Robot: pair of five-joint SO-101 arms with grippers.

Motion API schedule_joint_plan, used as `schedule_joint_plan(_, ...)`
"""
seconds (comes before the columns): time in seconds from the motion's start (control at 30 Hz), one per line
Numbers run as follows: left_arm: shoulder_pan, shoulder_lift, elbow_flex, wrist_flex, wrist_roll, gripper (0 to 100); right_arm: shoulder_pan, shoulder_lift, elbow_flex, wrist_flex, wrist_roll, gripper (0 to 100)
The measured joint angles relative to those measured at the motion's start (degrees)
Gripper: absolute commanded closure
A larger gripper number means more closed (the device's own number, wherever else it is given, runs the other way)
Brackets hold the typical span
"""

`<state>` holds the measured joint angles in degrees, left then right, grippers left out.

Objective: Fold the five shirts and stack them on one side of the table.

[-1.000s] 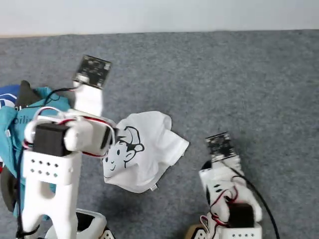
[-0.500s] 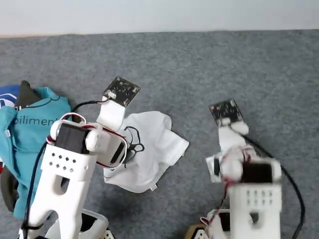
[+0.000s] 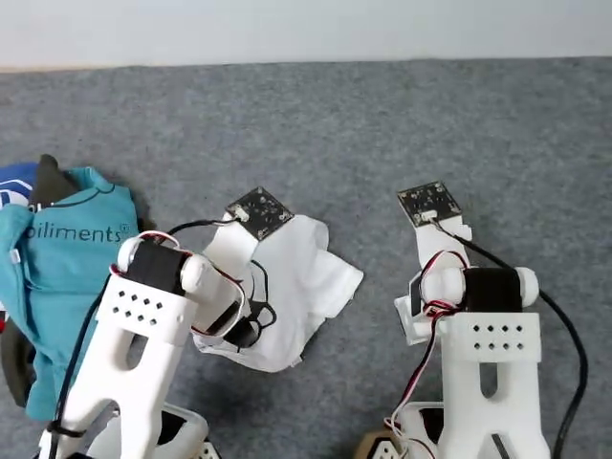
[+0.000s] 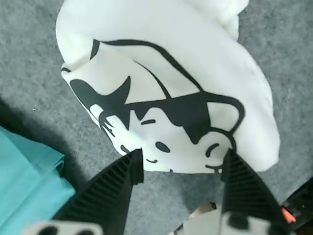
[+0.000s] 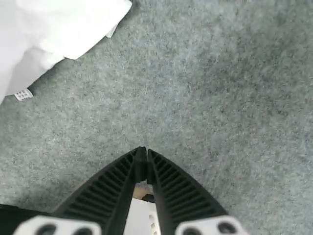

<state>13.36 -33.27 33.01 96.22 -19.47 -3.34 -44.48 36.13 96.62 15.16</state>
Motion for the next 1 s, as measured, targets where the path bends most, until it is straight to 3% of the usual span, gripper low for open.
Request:
schedule_joint_plan(0.17,-0.4,4.3,0.9,-7.2,0.1,83,0.0,0.0,0.0,-3.8,0.0,98.3)
schedule_joint_plan(0.33,-7.6,14.9,-2.4,-10.5,0.4,83,-2.6,1.8,0.0,-8.5,0.1,90.2)
schedule_joint_plan(0.47,-12.4,15.7,-10.1,-8.6,0.4,80,-7.2,8.1,-0.3,-9.8,0.2,88.4)
schedule_joint_plan(0.67,-13.5,15.7,-19.3,-1.8,0.4,77,-12.5,20.6,-6.3,-13.2,-2.4,88.3)
schedule_joint_plan(1.0,-18.9,15.7,-21.9,2.3,1.6,77,-18.2,44.0,-18.6,-19.7,-5.4,88.4)
